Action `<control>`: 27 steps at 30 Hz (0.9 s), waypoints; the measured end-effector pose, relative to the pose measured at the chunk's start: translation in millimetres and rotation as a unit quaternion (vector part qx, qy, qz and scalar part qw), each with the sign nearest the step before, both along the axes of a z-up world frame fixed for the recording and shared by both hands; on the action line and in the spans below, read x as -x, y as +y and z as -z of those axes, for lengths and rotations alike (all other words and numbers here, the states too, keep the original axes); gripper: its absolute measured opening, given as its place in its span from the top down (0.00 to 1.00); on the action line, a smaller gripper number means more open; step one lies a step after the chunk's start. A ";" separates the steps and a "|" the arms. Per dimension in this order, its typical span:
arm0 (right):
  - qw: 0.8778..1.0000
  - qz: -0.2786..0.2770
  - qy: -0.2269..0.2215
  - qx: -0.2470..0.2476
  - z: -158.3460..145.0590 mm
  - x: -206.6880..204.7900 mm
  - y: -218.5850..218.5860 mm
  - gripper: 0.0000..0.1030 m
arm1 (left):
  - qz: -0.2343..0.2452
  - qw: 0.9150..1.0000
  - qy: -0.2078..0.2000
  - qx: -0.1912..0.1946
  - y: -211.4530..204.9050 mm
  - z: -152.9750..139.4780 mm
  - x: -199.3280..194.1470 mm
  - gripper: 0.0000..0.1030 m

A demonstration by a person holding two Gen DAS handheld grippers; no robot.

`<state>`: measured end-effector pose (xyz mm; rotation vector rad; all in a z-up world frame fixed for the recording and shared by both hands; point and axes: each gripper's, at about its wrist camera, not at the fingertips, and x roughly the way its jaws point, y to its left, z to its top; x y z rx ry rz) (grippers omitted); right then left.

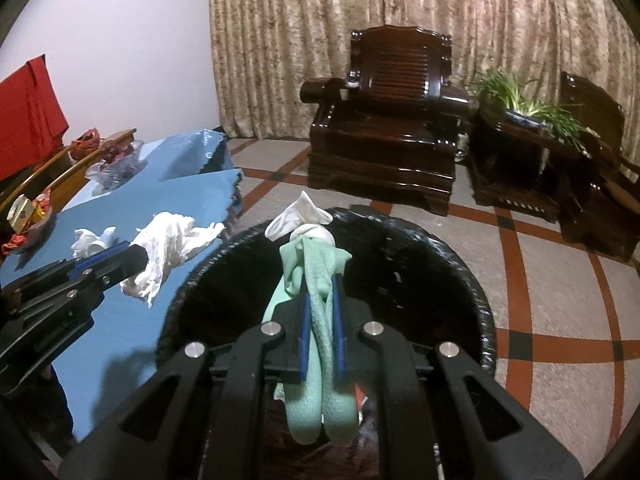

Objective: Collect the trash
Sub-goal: 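Carry the tissue and green glove over the bin and open both tools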

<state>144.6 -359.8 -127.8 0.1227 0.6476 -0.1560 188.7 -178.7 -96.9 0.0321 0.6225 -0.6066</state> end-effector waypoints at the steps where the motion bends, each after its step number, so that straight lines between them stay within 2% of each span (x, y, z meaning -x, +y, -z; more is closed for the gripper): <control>1: 1.000 0.003 0.002 -0.001 2.2 0.9 -3.4 0.91 | 0.003 1.000 0.002 0.000 -3.4 1.6 -1.2 0.84; 7: 1.000 0.018 0.015 -0.008 13.9 0.9 -18.3 0.90 | 0.022 1.000 0.012 -0.007 -27.4 13.0 -4.0 0.84; 11: 0.999 0.027 0.022 -0.004 23.3 0.0 -23.3 0.80 | 0.033 0.999 0.016 -0.005 -34.4 18.4 -7.8 0.81; 12: 0.999 0.031 0.024 -0.002 26.1 0.6 -25.2 0.69 | 0.033 0.999 0.018 -0.004 -33.3 19.0 -7.6 0.76; 13: 0.999 0.035 0.026 0.001 28.4 1.7 -26.8 0.62 | 0.037 0.999 0.022 0.000 -32.3 20.1 -7.5 0.66; 14: 0.999 0.042 0.025 0.005 30.1 3.4 -28.0 0.50 | 0.037 0.999 0.023 0.000 -31.0 20.4 -7.8 0.60; 15: 0.999 0.046 0.023 0.006 29.5 4.3 -29.7 0.43 | 0.034 0.999 0.022 -0.002 -31.2 20.9 -7.3 0.50; 16: 0.999 0.049 0.020 0.006 29.8 6.9 -31.0 0.40 | 0.031 0.999 0.020 -0.002 -27.9 21.2 -6.0 0.45; 18: 0.998 0.061 0.014 0.011 29.4 11.0 -33.7 0.19 | 0.027 0.999 0.020 -0.001 -22.1 22.0 -5.3 0.40; 20: 0.997 0.069 0.003 0.014 26.9 16.0 -34.4 0.11 | 0.016 1.000 0.017 0.000 -12.0 20.6 -4.9 0.34; 22: 0.998 0.067 -0.001 0.008 24.2 17.0 -33.2 0.06 | 0.001 1.000 0.012 0.002 0.4 18.7 -3.5 0.23; 25: 0.998 0.056 -0.007 0.006 18.3 17.7 -25.7 0.06 | -0.027 1.000 0.001 0.007 27.7 13.0 -2.0 0.12; 27: 0.999 0.046 -0.014 0.011 12.3 16.8 -16.7 0.05 | -0.048 0.999 -0.004 0.010 50.9 9.7 -0.4 0.09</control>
